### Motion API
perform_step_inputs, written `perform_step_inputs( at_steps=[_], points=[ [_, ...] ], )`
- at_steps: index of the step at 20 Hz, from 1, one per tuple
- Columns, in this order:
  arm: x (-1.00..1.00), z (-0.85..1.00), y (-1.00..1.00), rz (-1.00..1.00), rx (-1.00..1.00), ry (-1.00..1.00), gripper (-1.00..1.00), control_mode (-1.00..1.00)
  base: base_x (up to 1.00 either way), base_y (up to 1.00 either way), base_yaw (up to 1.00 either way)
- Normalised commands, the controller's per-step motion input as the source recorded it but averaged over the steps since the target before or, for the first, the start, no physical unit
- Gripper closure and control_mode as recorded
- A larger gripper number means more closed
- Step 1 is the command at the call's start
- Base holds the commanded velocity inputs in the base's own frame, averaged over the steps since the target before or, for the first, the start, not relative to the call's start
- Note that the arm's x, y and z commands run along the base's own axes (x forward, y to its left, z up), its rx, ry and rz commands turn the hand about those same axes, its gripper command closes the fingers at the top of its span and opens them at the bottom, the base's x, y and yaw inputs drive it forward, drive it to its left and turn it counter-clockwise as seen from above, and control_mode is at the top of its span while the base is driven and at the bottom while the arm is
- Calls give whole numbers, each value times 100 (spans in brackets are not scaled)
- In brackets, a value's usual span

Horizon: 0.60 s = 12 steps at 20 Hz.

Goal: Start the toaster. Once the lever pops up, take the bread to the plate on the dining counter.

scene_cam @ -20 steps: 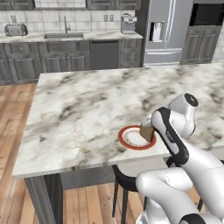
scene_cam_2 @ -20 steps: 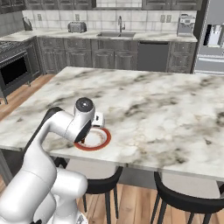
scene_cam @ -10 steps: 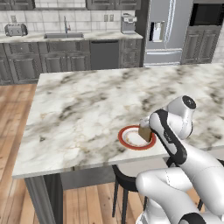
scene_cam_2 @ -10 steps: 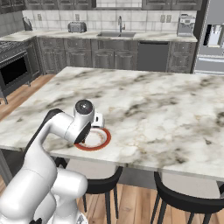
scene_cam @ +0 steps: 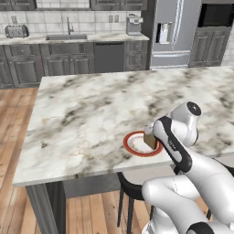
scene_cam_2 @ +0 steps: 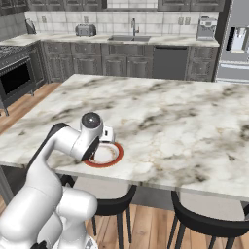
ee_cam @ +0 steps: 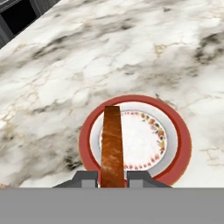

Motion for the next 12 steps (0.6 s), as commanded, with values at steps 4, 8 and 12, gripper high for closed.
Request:
perform_step_inputs(
  at_steps=[4, 8, 12],
  points=[
    [2, 0, 0, -1, -3, -3, 100, -100, 0, 0, 0],
    [3, 0, 0, -3, -1, -1, 100, -100, 0, 0, 0],
    [0, -1, 0, -2, 0, 0, 100, -100, 0, 0, 0]
  ],
)
